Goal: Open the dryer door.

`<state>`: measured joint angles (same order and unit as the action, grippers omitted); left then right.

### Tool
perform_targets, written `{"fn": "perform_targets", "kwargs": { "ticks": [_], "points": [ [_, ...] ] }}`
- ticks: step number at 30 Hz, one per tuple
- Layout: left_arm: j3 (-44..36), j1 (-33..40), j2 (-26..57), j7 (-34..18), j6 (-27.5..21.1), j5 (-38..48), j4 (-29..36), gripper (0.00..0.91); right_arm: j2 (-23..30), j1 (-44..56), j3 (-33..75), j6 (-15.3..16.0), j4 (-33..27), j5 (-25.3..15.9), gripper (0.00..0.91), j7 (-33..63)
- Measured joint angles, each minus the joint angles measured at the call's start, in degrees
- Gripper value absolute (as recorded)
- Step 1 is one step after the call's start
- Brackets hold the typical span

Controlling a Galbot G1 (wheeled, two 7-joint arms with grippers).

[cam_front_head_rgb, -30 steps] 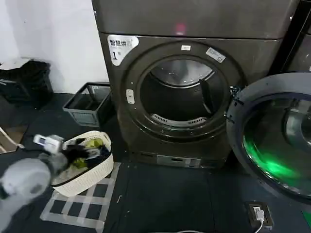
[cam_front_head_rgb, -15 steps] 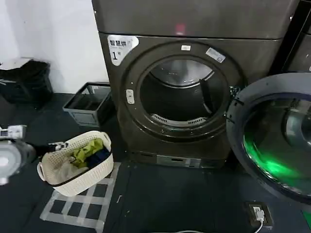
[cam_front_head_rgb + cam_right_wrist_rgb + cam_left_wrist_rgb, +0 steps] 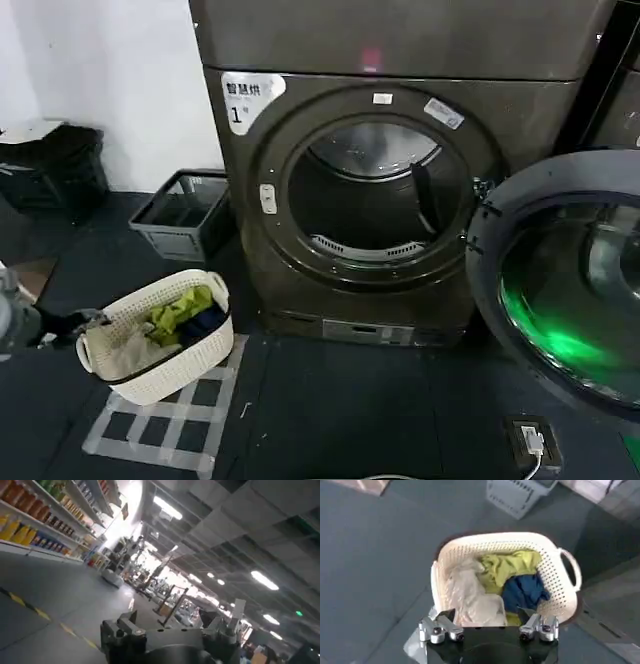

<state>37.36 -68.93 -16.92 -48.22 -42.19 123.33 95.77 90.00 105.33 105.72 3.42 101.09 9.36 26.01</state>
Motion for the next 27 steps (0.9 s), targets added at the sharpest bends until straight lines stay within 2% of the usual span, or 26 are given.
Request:
{"fn": "perform_targets", "kwargs": {
  "ticks": [7,16,27],
  "points": [
    [-4.63,5.08,0.14,0.14,0.01,0.24,-3.14,0.907,0.26,0.21,0.19,-1.3,-0.32,0.05,0.907,-0.9],
    [-7.59,7.82,0.13,0.33,0.01,-0.08,-3.3,0.907,0.72,0.26,0.79,-3.5,-0.61,0.03,0.907,-2.46],
    [-9.61,9.22,-0.36,0.53,0.01,-0.79,-3.23,0.907,0.78,0.48,0.4,-3.4,-0.56,0.01,0.907,-2.29]
  ]
}}
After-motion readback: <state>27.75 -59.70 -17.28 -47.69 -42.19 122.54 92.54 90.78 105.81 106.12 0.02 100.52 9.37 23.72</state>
